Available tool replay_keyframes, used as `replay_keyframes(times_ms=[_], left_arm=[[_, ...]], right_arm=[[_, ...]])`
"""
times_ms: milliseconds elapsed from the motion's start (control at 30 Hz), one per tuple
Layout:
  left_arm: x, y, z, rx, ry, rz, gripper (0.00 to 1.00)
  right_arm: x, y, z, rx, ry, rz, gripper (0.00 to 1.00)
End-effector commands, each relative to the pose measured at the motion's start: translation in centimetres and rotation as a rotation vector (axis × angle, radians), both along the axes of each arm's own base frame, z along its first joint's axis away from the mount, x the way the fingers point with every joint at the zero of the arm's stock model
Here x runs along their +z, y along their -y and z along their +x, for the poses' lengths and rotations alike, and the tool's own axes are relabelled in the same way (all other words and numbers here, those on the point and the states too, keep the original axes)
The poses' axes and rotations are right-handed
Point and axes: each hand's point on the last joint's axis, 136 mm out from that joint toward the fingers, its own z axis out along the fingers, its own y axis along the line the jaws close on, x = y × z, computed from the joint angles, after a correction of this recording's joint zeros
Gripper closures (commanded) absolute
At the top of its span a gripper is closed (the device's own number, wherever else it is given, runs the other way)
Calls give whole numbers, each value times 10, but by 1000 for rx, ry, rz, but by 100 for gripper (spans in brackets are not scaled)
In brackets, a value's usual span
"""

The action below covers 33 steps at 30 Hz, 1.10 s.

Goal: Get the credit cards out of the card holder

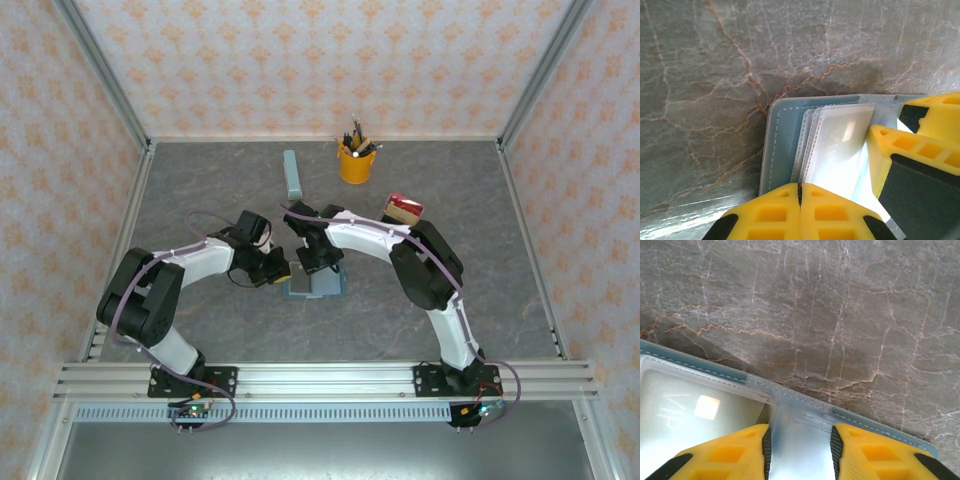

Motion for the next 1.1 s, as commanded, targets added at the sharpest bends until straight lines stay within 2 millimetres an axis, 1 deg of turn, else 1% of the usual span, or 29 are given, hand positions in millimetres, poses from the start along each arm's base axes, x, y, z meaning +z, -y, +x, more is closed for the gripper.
replay_keyframes(times_ms=[0, 167, 333, 567, 733, 867, 967, 1067], left_arm=[[30, 16, 8, -59, 75, -78, 94], [40, 23, 9, -67, 95, -133, 92], [44, 26, 8, -76, 99, -151, 87], [40, 28, 6, -89, 87, -140, 79], [33, 24, 7, -80, 74, -104, 81], [29, 20, 8, -73, 65, -76, 84], [26, 19, 8, -69, 62, -69, 85], [26, 20, 9, -68, 60, -72, 85]], right_arm=[[-21, 23, -19, -23, -88, -68, 63], [1, 8, -15, -46, -79, 68, 63], [10, 2, -11, -73, -69, 130, 63], [17, 5, -6, -116, -43, 157, 62], [30, 10, 0, -153, 10, 171, 60], [46, 22, 4, -203, 69, 155, 56], [51, 27, -1, -225, 72, 164, 54], [45, 23, -15, -220, 14, 189, 54]])
